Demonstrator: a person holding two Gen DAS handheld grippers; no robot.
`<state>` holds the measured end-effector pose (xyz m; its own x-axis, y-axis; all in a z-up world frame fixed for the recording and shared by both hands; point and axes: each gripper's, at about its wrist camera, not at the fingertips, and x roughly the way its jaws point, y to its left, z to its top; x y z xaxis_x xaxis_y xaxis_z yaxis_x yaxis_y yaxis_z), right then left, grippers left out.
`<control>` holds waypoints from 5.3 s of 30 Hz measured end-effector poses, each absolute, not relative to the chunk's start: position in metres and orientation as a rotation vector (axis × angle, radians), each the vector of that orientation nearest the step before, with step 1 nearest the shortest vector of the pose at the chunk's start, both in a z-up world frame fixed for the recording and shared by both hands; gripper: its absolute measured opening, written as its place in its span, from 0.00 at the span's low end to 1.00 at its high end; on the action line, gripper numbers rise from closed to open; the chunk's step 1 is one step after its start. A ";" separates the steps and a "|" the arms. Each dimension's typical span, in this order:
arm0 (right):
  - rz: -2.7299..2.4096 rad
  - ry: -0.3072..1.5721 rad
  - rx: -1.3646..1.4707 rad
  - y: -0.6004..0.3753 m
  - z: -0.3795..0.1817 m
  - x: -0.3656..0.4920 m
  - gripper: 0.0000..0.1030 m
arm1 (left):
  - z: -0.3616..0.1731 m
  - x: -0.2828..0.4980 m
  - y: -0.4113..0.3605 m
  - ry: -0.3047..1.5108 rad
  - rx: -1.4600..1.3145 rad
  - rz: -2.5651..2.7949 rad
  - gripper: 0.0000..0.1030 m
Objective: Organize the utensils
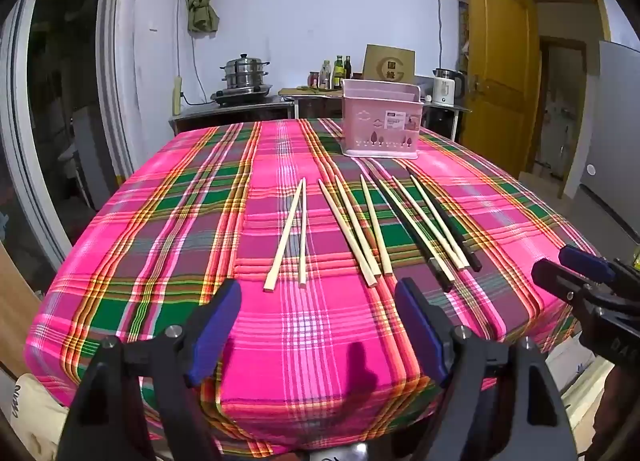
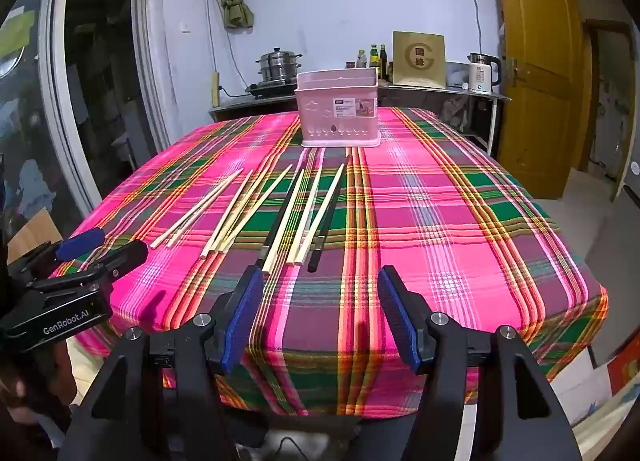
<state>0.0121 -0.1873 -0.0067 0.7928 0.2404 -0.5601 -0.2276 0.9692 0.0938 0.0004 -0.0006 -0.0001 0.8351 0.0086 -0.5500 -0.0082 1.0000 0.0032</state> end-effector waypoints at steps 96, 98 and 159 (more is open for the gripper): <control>0.267 0.600 0.015 -0.180 -0.002 0.014 0.58 | 0.002 0.000 0.009 0.551 -0.007 0.042 0.78; 0.267 0.600 0.015 -0.180 -0.002 0.014 0.58 | 0.002 -0.001 0.010 0.551 -0.007 0.043 0.78; 0.332 0.953 -0.113 -0.115 -0.034 0.269 0.11 | -0.027 0.240 0.047 0.979 0.086 -0.126 0.49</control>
